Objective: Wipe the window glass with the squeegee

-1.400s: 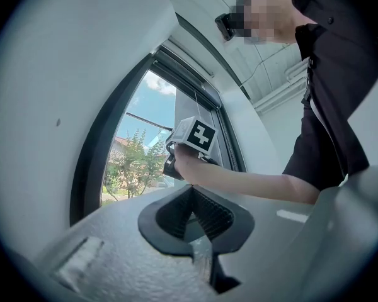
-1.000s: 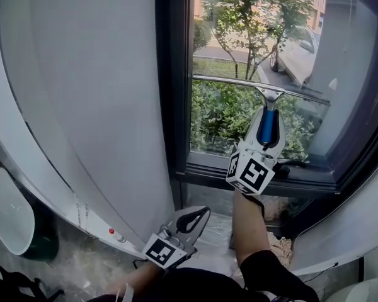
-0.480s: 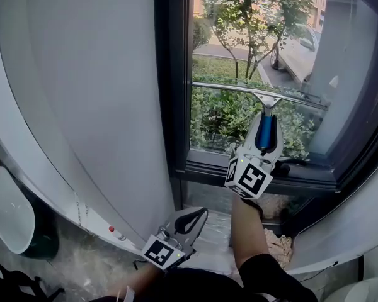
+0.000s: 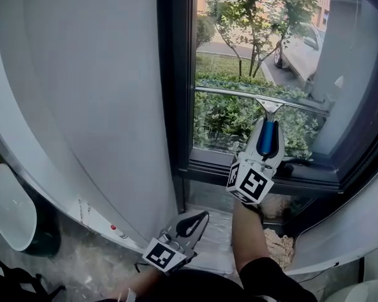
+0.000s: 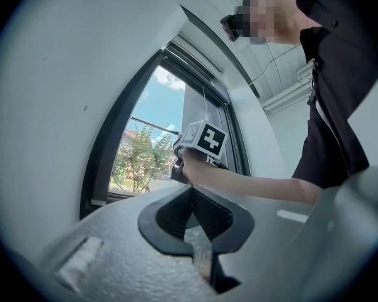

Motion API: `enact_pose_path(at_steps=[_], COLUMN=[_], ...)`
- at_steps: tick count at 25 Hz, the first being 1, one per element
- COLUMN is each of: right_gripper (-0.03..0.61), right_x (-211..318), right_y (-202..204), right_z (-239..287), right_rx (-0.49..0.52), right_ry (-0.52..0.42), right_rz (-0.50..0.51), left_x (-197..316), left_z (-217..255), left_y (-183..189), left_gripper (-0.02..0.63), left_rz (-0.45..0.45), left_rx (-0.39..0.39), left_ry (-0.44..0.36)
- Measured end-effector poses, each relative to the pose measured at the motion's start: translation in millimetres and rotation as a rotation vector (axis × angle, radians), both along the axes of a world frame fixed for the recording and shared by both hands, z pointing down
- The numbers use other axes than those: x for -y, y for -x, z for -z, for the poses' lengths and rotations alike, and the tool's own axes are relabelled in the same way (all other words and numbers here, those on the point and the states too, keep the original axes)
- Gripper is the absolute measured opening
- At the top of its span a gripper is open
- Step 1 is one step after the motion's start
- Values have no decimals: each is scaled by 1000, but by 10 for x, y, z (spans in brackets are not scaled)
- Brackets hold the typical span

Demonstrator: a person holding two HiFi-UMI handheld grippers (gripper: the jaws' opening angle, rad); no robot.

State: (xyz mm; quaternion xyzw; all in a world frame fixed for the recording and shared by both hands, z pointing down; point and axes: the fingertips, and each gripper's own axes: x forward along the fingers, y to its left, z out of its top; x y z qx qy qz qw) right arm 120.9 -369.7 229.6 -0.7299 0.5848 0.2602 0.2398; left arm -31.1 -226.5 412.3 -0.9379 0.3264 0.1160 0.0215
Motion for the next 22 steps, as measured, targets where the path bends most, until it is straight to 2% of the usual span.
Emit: enact_pose_path(at_steps=[16, 22], right_gripper=[129, 129], right_x=[-10, -5], right_y=[13, 30], right_z=[-226, -304], right_rx=[-2, 10], right_ry=[41, 53], right_rz=[2, 2], left_x=[17, -7], left_z=[-16, -117], left_y=[1, 3], left_gripper=[-1, 0], left_rz=[-1, -6], left_rx=[-16, 16], left_ry=[30, 31])
